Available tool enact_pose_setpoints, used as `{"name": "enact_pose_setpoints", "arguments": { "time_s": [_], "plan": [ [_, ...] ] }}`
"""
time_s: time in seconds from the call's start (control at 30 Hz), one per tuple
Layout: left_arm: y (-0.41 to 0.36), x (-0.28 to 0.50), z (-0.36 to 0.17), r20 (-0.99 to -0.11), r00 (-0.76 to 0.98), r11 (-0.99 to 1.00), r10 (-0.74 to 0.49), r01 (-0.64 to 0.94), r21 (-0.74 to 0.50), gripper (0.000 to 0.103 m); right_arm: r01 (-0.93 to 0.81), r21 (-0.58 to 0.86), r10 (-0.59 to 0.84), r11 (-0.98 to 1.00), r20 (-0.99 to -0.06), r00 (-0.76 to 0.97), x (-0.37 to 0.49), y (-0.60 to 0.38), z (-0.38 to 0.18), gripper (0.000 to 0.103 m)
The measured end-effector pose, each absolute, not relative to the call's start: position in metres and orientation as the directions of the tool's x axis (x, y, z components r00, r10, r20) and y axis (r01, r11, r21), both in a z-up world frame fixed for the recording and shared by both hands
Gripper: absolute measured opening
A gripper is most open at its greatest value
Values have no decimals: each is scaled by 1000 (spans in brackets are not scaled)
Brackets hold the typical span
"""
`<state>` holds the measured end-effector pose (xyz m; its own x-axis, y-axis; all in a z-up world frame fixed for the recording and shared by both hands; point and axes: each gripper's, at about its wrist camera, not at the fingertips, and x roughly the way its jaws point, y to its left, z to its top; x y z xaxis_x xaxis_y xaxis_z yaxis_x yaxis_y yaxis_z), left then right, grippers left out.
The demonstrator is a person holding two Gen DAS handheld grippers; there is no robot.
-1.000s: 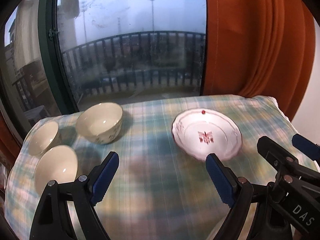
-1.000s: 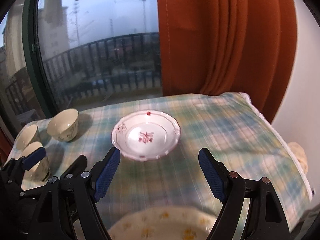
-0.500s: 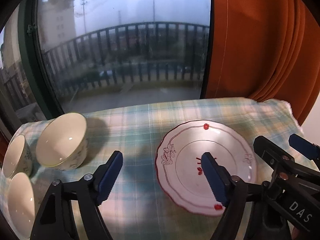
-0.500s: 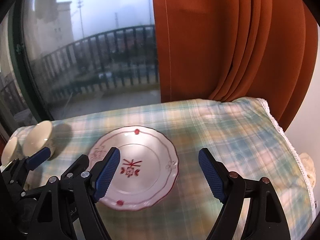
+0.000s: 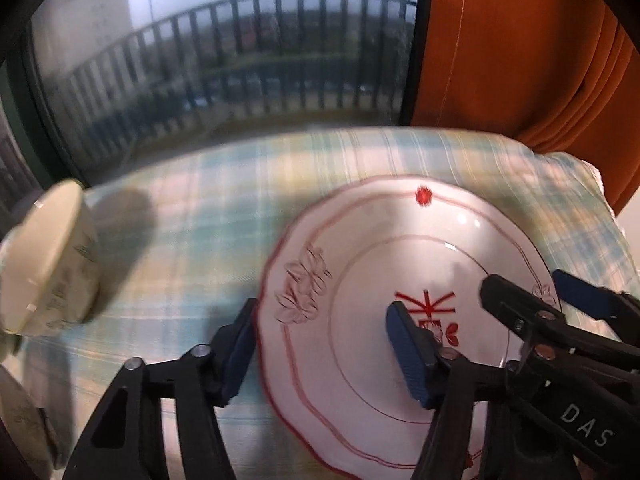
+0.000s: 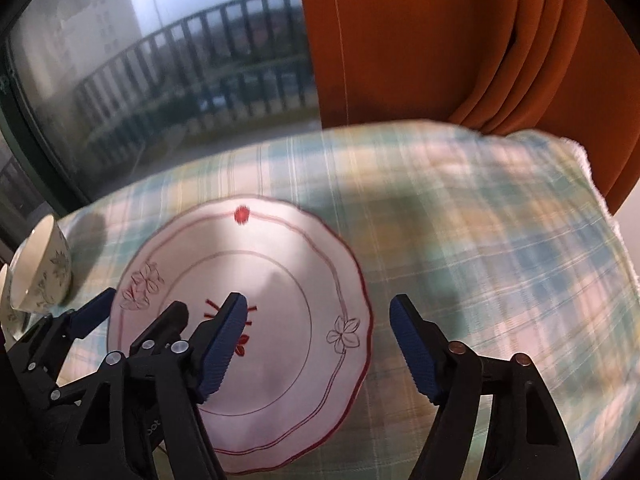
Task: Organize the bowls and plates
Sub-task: 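Move both grippers to the small red-rimmed plate and grasp its rim, then lift the red-rimmed plate with both grippers and carry it toward the stacked plates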
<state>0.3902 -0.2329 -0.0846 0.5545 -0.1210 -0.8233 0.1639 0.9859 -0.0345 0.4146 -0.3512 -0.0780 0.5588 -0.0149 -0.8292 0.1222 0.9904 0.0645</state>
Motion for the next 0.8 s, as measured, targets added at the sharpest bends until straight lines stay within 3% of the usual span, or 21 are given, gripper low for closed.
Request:
{"name": "enact_pose_setpoints", "arguments": {
  "time_s": [0.1,0.4,0.8],
  "plan": [
    [-235,387,-84,-817,565,986,-113,168,-20,63,122,103,23,987,-848,530,419,-352,-86,68],
    [-225,382,-85,-837,531,981,-133,190,-35,62,143,60,-19,988,-867,498,420,-343,-87,68],
    [-169,335,-84,-849,518,984,-108,178,-16,62,70,64,27,995,-903,429,389,-284,-88,67]
  ]
}}
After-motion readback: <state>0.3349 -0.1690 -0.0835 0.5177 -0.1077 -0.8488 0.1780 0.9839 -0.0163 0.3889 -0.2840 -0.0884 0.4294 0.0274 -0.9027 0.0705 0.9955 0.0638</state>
